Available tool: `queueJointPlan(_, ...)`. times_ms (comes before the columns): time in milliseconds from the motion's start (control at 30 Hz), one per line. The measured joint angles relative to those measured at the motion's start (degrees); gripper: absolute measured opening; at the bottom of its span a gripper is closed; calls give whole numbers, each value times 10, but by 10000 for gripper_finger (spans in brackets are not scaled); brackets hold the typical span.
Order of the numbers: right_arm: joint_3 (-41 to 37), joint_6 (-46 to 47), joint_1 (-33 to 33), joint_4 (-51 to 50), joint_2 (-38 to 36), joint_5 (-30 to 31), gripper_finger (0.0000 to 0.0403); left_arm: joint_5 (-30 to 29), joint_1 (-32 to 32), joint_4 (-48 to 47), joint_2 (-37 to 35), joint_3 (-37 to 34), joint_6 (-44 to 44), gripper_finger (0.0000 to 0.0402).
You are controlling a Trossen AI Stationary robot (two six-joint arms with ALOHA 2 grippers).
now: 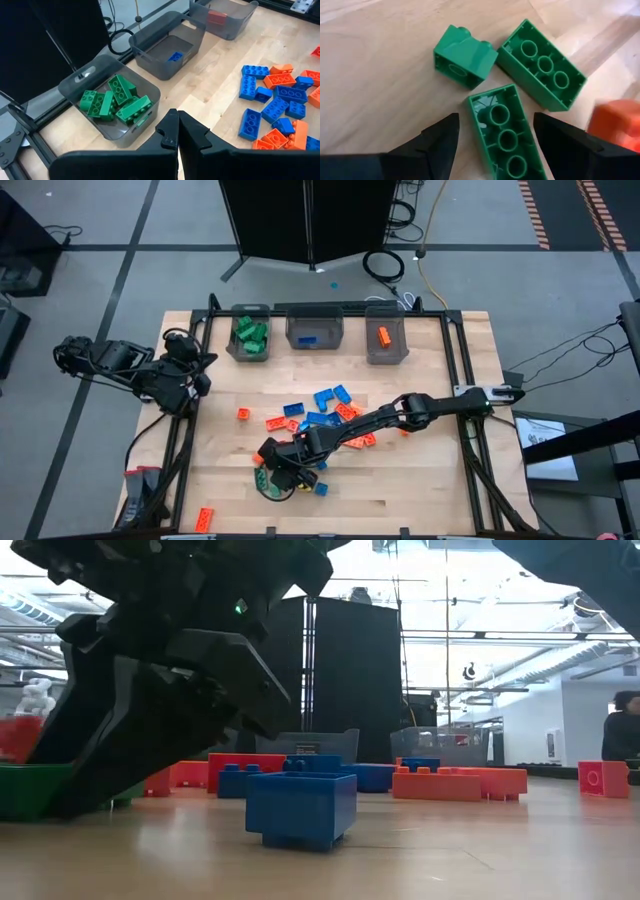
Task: Sort blocks
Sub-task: Put the green game piece into the left black bin
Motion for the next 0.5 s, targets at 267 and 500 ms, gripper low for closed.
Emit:
queueJointPlan(267,0,6,-3,-3,0,0,250,0,0,0,0,0,0,0)
queueJointPlan(500,1,19,-5,-26,0,1,208,0,0,-1,0,0,0,0)
